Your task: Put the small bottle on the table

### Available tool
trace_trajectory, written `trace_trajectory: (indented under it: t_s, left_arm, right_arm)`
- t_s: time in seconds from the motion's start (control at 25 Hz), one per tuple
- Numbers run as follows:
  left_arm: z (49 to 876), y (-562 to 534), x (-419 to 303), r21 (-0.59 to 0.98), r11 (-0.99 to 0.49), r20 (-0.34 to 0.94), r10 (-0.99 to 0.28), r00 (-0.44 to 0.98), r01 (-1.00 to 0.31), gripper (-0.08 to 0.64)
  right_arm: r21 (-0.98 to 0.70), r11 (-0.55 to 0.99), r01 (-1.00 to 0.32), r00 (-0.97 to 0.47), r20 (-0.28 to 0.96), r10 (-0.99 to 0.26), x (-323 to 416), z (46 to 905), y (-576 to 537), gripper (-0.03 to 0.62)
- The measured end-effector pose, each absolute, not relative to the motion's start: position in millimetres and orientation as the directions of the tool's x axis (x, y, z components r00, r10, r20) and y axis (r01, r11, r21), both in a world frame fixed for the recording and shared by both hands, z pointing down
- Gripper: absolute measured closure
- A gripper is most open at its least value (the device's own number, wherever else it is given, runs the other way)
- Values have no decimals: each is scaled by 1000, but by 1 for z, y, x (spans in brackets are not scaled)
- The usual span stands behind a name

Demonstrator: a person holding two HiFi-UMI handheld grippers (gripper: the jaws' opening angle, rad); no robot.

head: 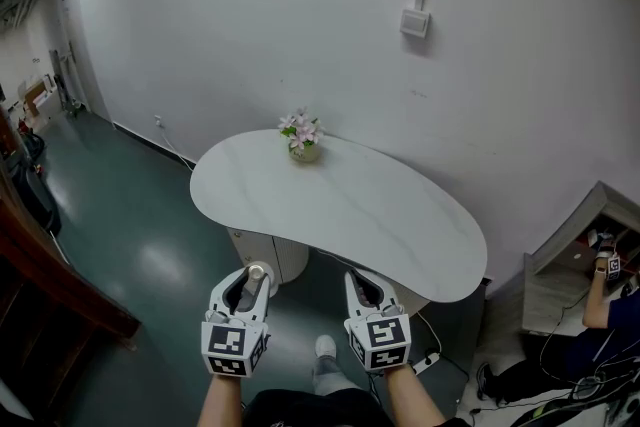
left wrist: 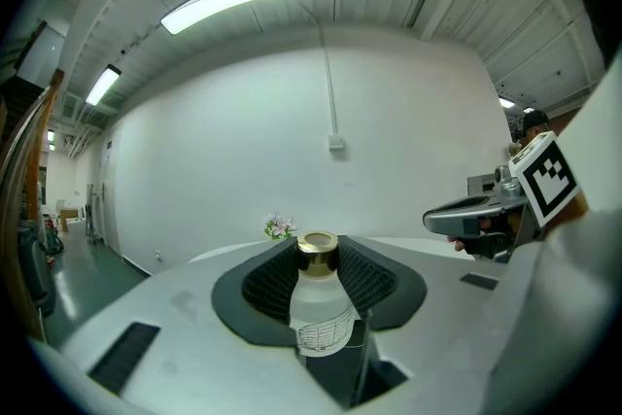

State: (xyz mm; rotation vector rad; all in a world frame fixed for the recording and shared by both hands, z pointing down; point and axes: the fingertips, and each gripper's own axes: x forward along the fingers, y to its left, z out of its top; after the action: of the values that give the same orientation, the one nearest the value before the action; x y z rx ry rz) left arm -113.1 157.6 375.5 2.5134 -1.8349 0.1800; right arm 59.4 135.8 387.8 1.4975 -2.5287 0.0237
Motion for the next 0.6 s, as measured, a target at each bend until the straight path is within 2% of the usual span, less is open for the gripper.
trace_trajectory:
  t_s: [0.6]
  left_arm:
    - [392,105,-118,-46,-303,146,-945,294,-952,431]
  right_arm:
    - [74,498,-864,-476,205,-855,55,399,79,525]
